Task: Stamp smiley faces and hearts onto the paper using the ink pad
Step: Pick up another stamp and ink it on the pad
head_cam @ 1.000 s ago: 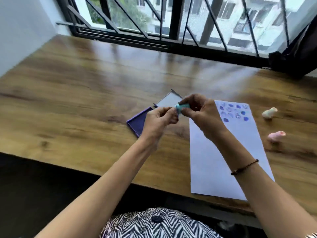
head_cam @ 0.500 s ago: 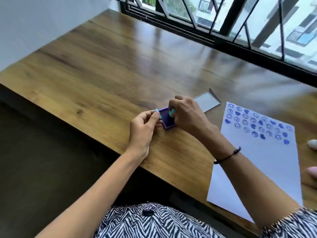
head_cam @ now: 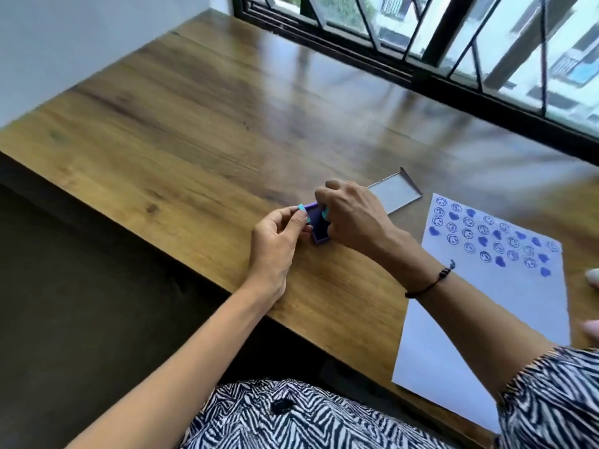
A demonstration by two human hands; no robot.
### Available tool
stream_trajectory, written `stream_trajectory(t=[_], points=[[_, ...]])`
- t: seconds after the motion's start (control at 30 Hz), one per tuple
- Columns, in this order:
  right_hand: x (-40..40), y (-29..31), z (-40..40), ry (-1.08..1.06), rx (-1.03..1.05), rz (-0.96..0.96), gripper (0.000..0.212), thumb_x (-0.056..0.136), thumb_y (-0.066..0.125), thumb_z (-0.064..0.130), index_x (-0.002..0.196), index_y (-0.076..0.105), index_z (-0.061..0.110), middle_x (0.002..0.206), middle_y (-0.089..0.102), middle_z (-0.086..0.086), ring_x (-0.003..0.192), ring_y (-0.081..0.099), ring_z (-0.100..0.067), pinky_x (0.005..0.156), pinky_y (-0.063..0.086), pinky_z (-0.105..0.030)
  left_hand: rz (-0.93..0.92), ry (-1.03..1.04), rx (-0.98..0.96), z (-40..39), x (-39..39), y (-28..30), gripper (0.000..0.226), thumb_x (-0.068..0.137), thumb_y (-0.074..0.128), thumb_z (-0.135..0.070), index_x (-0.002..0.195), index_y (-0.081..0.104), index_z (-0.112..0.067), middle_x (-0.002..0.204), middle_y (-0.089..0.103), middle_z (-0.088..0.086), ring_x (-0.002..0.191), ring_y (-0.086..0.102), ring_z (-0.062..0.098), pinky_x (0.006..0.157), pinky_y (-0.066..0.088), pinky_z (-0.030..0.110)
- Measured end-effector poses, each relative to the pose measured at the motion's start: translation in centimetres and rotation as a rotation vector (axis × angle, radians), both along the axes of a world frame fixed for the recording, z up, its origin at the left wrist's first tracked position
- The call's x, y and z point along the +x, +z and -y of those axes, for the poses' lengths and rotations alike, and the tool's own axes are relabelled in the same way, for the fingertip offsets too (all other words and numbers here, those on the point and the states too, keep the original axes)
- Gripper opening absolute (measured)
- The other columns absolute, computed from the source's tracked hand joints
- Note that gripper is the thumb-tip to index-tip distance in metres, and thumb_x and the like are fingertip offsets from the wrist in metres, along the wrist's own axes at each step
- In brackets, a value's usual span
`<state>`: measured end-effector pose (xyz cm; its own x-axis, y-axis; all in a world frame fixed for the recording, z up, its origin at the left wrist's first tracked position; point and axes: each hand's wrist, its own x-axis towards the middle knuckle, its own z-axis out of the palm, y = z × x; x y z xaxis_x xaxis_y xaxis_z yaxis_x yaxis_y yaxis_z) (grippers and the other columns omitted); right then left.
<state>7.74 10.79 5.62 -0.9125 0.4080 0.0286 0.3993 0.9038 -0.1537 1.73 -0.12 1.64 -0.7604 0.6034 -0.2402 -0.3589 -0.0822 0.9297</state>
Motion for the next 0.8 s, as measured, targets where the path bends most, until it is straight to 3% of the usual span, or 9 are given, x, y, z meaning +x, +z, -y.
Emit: stream_trajectory(t=[0.13,0.3,0.37,0.47,0.53,0.63,0.8], points=[[0.8,-0.1,-0.2,-0.114,-0.096,-0.083,0.018,0.073,0.055,0.000,0.090,0.060,0.006,0.097,0.059,-0.013,0.081,0.055,-0.032,0.058,0.034,-0.031,-0.023,0.014,0.012,-0.4,0.4,0.1,0.009,0.085,0.056,-0.011,0.089,0.063,-0.007,0.073,0.062,0.003,0.057,0.057,0.006,0.057,0.050,0.015],[8.6,0.1,-1.5,-0.600,-0.319,-0.678,0.015,0.070,0.064,0.001,0.082,0.067,0.010,0.086,0.067,-0.012,0.073,0.057,-0.021,0.067,0.044,-0.026,-0.116,-0.165,0.063,-3.4,3.7,1.0,0.007,0.085,0.056,-0.013,0.088,0.061,-0.010,0.067,0.064,-0.003,0.057,0.060,0.004,0.059,0.051,0.015],[13.3,-0.2,-2.3,-0.834,-0.393,-0.764,0.015,0.073,0.065,0.005,0.085,0.067,0.013,0.086,0.069,-0.012,0.075,0.060,-0.022,0.071,0.051,-0.032,-0.149,-0.333,0.089,-5.2,6.4,1.5,0.007,0.084,0.057,-0.017,0.089,0.061,-0.013,0.073,0.065,-0.001,0.062,0.062,0.005,0.062,0.052,0.017],[19.4,-0.8,-3.8,-1.070,-0.429,-0.756,0.017,0.074,0.063,0.004,0.089,0.067,0.011,0.081,0.064,-0.006,0.074,0.059,-0.021,0.081,0.055,-0.045,-0.199,-0.586,0.095,-7.9,11.1,2.1,0.004,0.083,0.058,-0.024,0.085,0.061,-0.023,0.074,0.066,-0.004,0.067,0.063,0.007,0.067,0.052,0.021],[21.7,-0.8,-4.4,-1.132,-0.398,-0.714,0.016,0.075,0.064,0.004,0.089,0.068,0.008,0.082,0.064,-0.009,0.075,0.056,-0.019,0.080,0.052,-0.039,-0.256,-0.688,0.062,-9.7,13.7,2.3,0.003,0.083,0.058,-0.025,0.081,0.059,-0.026,0.073,0.065,-0.003,0.069,0.063,0.011,0.075,0.054,0.031],[23.5,-0.8,-5.5,-1.144,-0.307,-0.608,0.016,0.075,0.064,0.004,0.090,0.069,0.004,0.094,0.070,-0.016,0.081,0.056,-0.018,0.069,0.036,-0.018,-0.347,-0.781,-0.006,-11.5,16.3,2.0,0.005,0.084,0.057,-0.022,0.080,0.060,-0.021,0.077,0.065,0.007,0.077,0.062,0.023,0.086,0.051,0.045],[23.9,-0.8,-7.0,-1.078,-0.210,-0.375,0.018,0.078,0.062,0.007,0.094,0.067,0.004,0.108,0.065,-0.019,0.103,0.057,-0.031,0.083,0.034,-0.025,-0.511,-0.777,-0.093,-12.2,16.8,0.4,0.020,0.083,0.058,-0.024,0.096,0.063,-0.009,0.094,0.069,0.016,0.089,0.064,0.030,0.087,0.051,0.042]])
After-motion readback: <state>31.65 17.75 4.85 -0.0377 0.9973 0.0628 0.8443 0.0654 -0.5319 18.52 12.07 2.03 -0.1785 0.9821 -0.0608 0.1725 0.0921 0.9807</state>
